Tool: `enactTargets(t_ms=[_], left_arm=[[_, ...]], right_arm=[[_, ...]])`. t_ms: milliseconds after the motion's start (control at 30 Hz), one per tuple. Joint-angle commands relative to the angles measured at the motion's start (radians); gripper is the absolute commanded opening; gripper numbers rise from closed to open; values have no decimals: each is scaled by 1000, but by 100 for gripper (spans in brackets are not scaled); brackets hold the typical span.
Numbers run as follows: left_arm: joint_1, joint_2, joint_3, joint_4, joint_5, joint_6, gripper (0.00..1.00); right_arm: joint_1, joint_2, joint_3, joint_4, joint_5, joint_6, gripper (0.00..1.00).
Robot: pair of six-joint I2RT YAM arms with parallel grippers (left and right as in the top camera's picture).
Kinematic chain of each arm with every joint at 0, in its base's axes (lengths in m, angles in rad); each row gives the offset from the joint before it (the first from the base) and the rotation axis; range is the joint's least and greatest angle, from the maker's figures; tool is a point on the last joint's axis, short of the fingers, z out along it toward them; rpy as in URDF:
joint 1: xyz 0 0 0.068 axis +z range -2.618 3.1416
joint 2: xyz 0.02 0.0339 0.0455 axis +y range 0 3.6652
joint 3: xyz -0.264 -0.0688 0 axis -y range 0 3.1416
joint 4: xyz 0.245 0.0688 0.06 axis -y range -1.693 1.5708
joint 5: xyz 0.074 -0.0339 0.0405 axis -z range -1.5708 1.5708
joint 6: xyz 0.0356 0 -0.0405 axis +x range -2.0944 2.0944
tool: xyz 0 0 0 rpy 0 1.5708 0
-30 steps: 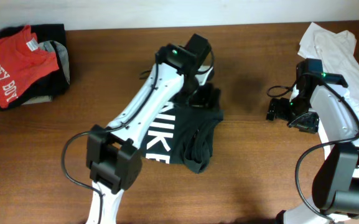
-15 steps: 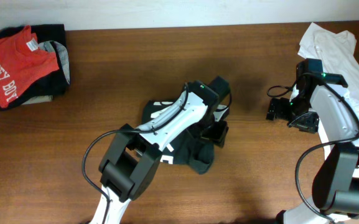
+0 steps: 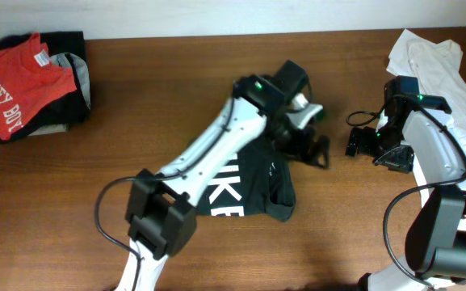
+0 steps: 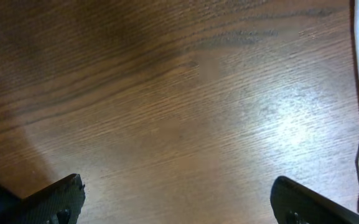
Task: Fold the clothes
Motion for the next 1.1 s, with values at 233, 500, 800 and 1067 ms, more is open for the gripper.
enactTargets(t_ms=[233,500,800,1067], left_arm=[[544,-8,-130,-214,-281,122,99],[542,-8,-510,15,-68,381,99],[445,-8,-741,349,29,261,60],[648,-8,-494,415,-402,105,1]], right_arm=[[-1,-5,10,-2,2,2,99],[-1,-5,10,-2,2,2,99],[-1,-5,10,-2,2,2,99],[-1,-5,10,-2,2,2,99]])
